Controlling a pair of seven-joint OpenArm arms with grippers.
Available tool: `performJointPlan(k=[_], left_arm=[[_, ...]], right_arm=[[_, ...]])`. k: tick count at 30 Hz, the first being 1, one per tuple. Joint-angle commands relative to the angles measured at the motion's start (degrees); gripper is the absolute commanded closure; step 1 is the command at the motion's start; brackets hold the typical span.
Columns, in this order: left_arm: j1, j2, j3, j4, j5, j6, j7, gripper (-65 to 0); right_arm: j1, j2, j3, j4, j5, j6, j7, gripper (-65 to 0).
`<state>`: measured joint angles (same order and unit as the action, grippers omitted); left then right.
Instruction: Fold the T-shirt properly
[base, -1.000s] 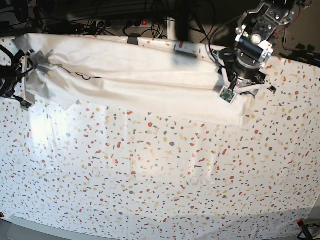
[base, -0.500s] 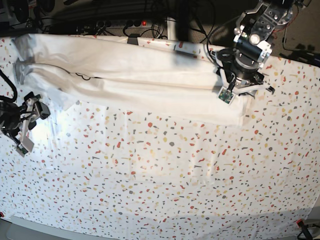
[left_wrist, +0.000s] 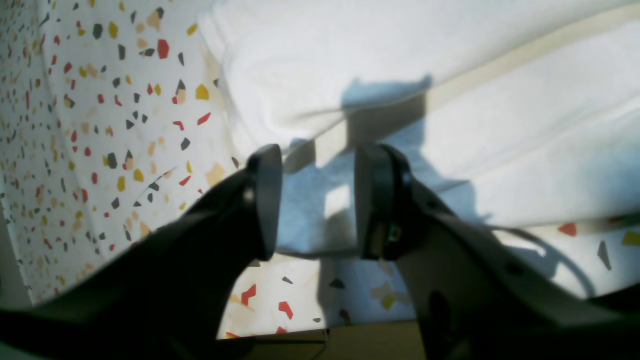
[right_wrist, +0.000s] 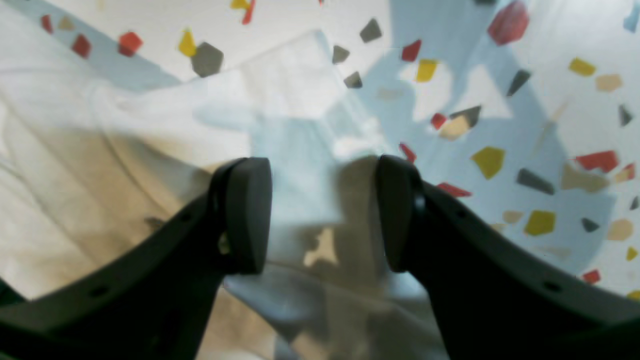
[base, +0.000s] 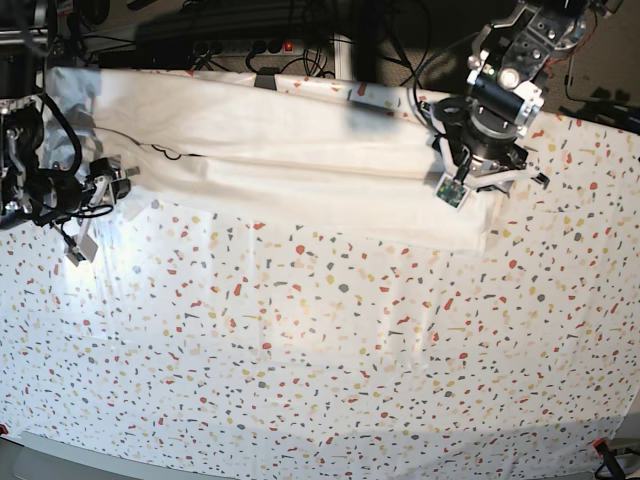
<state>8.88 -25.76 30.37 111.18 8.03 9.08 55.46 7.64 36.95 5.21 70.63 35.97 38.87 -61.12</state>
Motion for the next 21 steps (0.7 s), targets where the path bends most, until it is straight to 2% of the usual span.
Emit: performJointPlan(k=[1, 3, 6, 7, 15, 21], left_arm=[[-0.5, -0.4, -0.3, 1.2, 0.9, 0.5, -1.1, -22.8], [-0.5, -0.4, -0.3, 1.2, 0.9, 0.5, -1.1, -22.8], [-0.5, -0.4, -0.3, 1.2, 0.9, 0.5, -1.1, -22.8], [-0.5, -0.4, -0.3, 1.2, 0.9, 0.5, -1.1, -22.8], [-0.5, -0.4, -0.3, 1.2, 0.9, 0.5, -1.1, -22.8], [-0.5, -0.3, -0.3, 1.2, 0.9, 0.5, -1.5, -22.8]], right_arm=[[0.9, 1.0, 0.4, -0.2, -0.4, 0.1, -0.8, -30.6], [0.9, 0.7, 0.4, -0.5, -0.4, 0.1, -1.4, -22.7], [1.4, 0.9, 0.4, -0.5, -0.4, 0.1, -1.0, -1.7], [1.9, 0.9, 0.5, -0.5, -0.5, 0.1, -1.0, 0.0], [6.7, 2.4, 0.5, -0.4, 2.8, 0.3, -0.1, 0.0], [6.8, 6.1, 0.5, 2.7, 6.8, 1.1, 0.9, 0.0]])
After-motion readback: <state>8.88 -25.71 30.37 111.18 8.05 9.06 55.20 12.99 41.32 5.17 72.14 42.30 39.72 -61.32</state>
